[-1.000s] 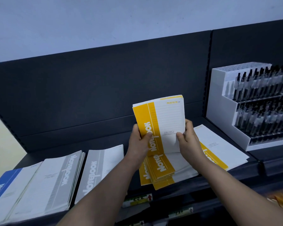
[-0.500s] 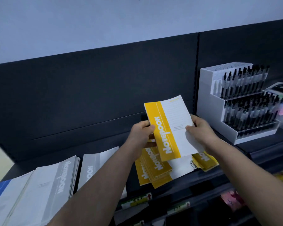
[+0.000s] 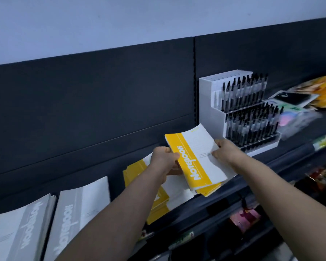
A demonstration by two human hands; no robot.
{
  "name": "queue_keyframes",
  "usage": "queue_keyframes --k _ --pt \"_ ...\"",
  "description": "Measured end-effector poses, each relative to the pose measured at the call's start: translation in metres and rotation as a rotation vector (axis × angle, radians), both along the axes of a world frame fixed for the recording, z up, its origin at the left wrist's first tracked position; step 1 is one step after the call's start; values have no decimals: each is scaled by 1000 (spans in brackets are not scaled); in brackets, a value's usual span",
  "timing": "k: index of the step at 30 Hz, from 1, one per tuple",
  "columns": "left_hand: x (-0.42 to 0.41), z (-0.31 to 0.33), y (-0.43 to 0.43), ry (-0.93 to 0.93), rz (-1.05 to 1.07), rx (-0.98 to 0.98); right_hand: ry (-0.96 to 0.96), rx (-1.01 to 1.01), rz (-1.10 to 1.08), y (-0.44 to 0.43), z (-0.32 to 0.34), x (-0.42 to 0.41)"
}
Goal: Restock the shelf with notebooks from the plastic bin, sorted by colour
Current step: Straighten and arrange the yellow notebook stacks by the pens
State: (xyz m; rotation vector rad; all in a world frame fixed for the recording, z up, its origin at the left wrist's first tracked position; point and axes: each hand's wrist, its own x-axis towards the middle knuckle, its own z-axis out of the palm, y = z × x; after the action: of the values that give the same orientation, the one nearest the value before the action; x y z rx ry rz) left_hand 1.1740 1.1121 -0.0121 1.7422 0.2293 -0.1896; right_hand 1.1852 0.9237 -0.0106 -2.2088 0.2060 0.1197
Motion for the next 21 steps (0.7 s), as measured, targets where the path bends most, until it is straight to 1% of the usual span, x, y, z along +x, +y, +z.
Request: queue_keyframes --k 2,6,10,13,17,19,21 --pt "7 -3 -18 17 4 56 24 -84 3 -15 -2 8" --pt "17 -6 -42 47 34 233 49 -265 46 -31 -6 29" --pt "27 -14 -45 47 48 371 158 -460 102 -26 -21 41" --pt "32 -19 -42 31 53 479 89 -548 89 -21 -30 44" --pt "35 -26 -39 -14 58 645 -52 -735 159 -21 -39 36" --pt "36 -28 -40 -23 53 683 -99 -729 189 -23 -44 34" --pt "36 -27 -42 -24 43 672 -103 -707 200 -25 -45 31"
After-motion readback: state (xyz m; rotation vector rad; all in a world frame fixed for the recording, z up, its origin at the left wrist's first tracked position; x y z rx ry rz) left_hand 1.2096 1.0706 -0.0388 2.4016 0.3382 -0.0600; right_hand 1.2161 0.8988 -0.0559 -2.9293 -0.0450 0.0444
